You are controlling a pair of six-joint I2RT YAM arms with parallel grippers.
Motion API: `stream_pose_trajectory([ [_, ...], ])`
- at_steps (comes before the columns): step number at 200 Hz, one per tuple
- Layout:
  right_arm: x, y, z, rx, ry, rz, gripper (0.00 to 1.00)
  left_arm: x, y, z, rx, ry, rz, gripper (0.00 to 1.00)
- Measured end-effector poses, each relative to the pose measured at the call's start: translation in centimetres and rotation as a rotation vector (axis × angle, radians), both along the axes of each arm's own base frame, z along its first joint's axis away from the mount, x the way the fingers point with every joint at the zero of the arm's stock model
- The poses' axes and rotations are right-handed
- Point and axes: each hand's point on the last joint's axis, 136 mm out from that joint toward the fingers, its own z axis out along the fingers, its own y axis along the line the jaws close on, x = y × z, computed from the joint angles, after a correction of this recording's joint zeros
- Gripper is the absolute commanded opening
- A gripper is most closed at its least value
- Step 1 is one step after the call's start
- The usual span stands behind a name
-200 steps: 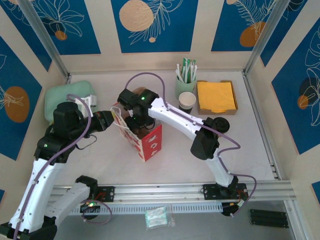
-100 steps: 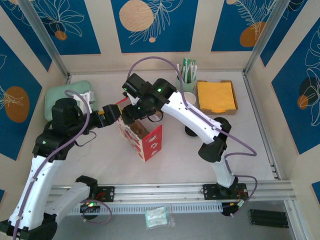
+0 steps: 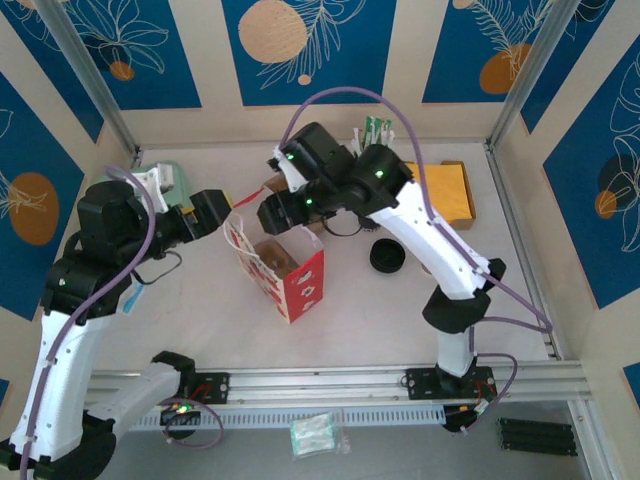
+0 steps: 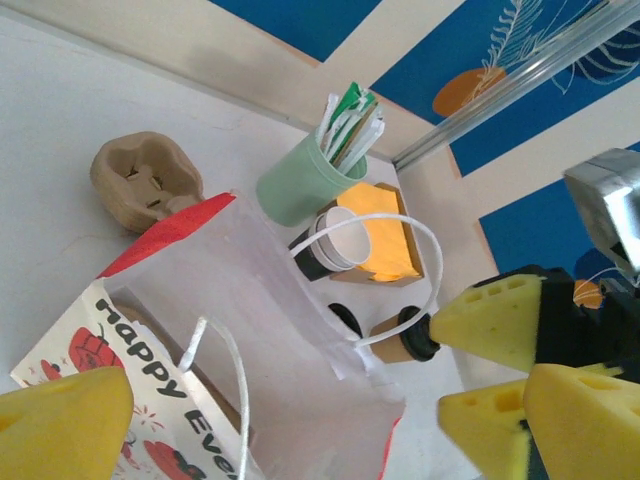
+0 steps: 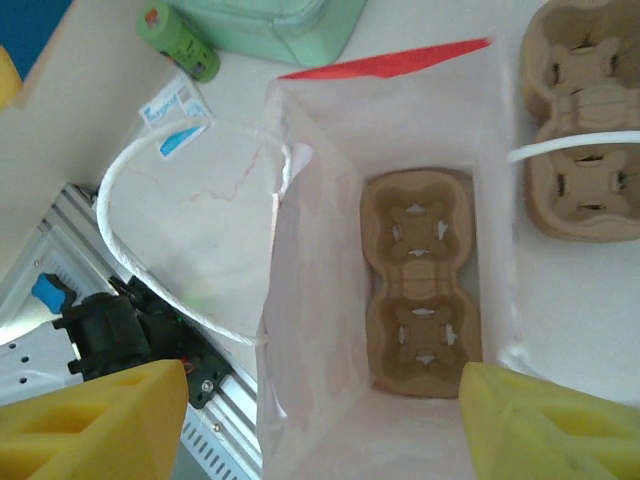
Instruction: Pack the takeout coffee
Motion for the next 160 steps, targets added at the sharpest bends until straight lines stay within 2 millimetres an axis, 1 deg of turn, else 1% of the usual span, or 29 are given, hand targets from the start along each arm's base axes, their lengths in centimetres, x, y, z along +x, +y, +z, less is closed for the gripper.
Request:
stream_pose_trajectory([
  [15,0.4,-1.6,1.0,0.014,-0.013,-0.032,0.72,0.2,-0.4,0.4,-0.04,0.02,-0.002,0.99],
  [30,0.6,-3.6,1.3,0.008,-0.015,-0.068,0.72,0.7,-1.1,1.2,-0.091,0.03,-0.015,0.99],
  [57,0.5,-8.0,0.7,-0.02,0.009,-0.155,0.72,1.8,-3.0,3.0,-0.166,0.042,-0.058,1.0],
  [67,0.6,-9.6,0.5,-0.022,0.02,-0.19,0.72,2.4,-3.9,3.2,-0.177,0.049,-0.075,0.99],
  [85,1.0,-13.1,0.0,-0.022,0.042,-0.282,0.72,2.8,-6.0,3.6,-0.185,0.066,-0.124,0.99],
  [106,1.6,-16.9,-1.3,-0.016,0.08,-0.402,0.72,2.9,-8.7,4.8,-0.182,0.056,-0.186,0.99],
  [125,2.1,-19.5,-3.1,-0.013,0.13,-0.494,0.72,2.7,-11.4,6.4,-0.181,0.034,-0.245,0.99],
  [142,2.6,-21.2,-4.9,-0.017,0.178,-0.556,0.72,2.6,-13.7,7.9,-0.188,0.014,-0.291,0.99],
  [160,3.2,-22.5,-6.8,-0.029,0.222,-0.608,0.72,2.8,-15.6,8.7,-0.19,0.008,-0.324,0.99],
])
